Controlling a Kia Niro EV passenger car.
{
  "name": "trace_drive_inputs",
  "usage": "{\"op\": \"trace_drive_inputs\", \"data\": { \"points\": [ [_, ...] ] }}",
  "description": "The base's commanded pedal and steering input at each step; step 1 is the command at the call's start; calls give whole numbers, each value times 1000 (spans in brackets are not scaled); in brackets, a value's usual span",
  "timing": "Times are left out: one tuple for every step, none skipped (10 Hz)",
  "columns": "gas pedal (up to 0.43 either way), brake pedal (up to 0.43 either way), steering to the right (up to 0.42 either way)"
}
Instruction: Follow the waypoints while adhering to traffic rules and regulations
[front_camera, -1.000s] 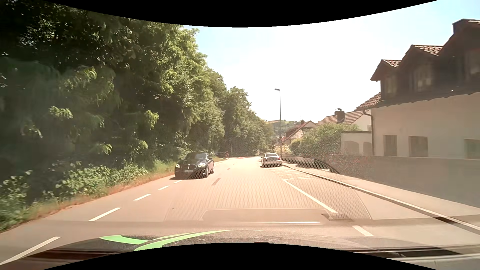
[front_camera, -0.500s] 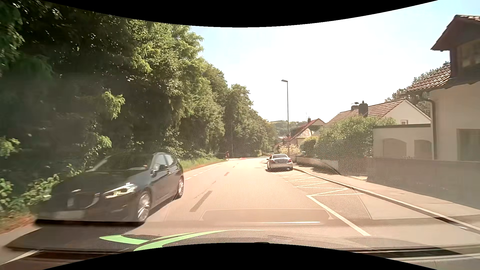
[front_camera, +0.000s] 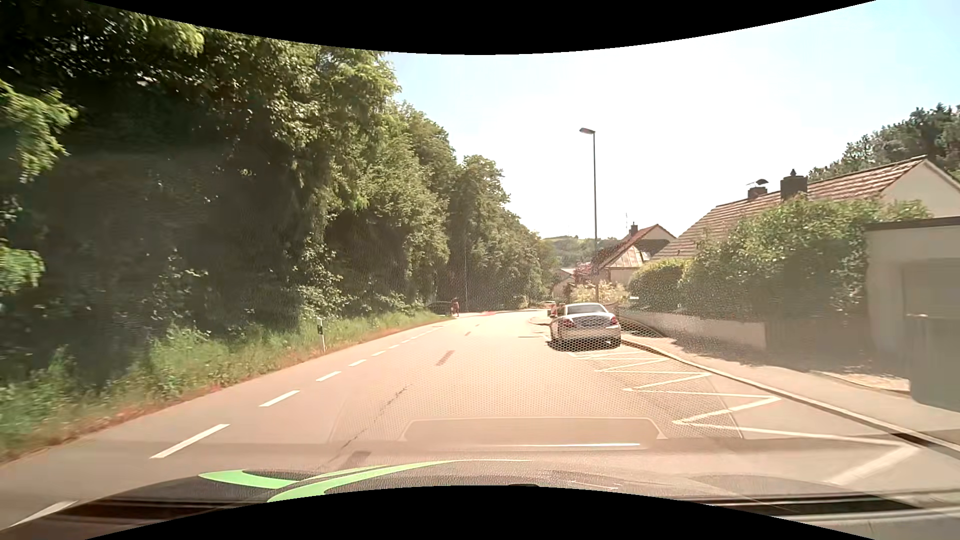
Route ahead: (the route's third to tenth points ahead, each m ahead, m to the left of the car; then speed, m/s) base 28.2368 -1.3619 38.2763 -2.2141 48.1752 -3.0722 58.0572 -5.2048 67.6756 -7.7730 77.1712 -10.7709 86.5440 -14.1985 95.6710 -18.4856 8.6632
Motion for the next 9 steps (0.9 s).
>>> {"op": "trace_drive_inputs", "data": {
  "points": [
    [0,116,-11],
    [0,128,-11],
    [0,140,-11],
    [0,140,-11],
    [0,140,-11],
    [0,140,-7],
    [0,134,-4],
    [0,128,-2],
    [0,122,-2]
  ]
}}
